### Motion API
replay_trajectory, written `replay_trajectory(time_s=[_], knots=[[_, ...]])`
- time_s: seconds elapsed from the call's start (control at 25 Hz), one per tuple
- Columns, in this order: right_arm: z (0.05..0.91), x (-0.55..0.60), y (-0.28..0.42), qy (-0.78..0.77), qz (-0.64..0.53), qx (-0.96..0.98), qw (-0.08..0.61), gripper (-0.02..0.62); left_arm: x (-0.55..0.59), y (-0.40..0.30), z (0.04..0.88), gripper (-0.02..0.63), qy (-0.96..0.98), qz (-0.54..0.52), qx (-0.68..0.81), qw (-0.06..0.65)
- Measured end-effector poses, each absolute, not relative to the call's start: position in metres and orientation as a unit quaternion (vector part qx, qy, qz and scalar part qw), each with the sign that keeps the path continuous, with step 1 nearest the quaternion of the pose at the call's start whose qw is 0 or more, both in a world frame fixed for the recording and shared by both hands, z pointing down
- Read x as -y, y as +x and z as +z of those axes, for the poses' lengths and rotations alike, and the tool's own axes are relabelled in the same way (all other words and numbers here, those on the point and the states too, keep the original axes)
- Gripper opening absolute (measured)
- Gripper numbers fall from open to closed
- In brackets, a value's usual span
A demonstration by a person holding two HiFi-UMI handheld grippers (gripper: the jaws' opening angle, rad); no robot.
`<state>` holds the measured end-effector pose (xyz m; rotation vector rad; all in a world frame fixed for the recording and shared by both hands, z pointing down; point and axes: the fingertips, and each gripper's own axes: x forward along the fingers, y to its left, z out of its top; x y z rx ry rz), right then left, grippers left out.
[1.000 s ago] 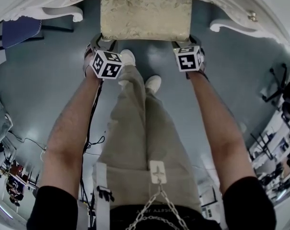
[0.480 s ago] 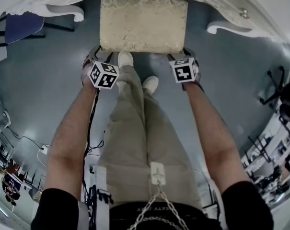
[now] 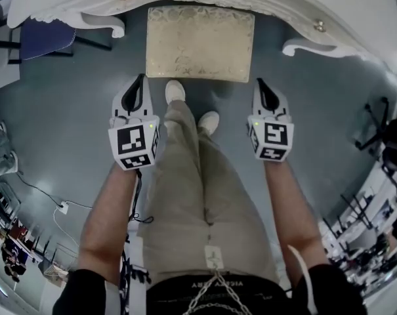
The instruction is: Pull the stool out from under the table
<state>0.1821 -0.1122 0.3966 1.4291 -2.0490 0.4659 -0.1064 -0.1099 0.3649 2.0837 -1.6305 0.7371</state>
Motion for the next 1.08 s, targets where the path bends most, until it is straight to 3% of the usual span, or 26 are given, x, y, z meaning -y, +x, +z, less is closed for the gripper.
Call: replay_trajectory(time_s=[0.2,0.36,1.08], knots=[[0.300,0.122,0.161,0.545,0.119,0.803,0.208,0.002,0.120,-0.071,0.253,0.003,0.780,0.158,0.588,0.146],[0.269,0.119,0.143,0.538,0.118,0.815,0.178,0.002,0.129,-0.050,0.214,0.004,0.794,0.124,0.581,0.132],[0.305,0.110,0.127,0.518,0.171,0.812,0.205,0.002,0.136,-0.019,0.264,0.003,0.825,0.177,0.519,0.134]])
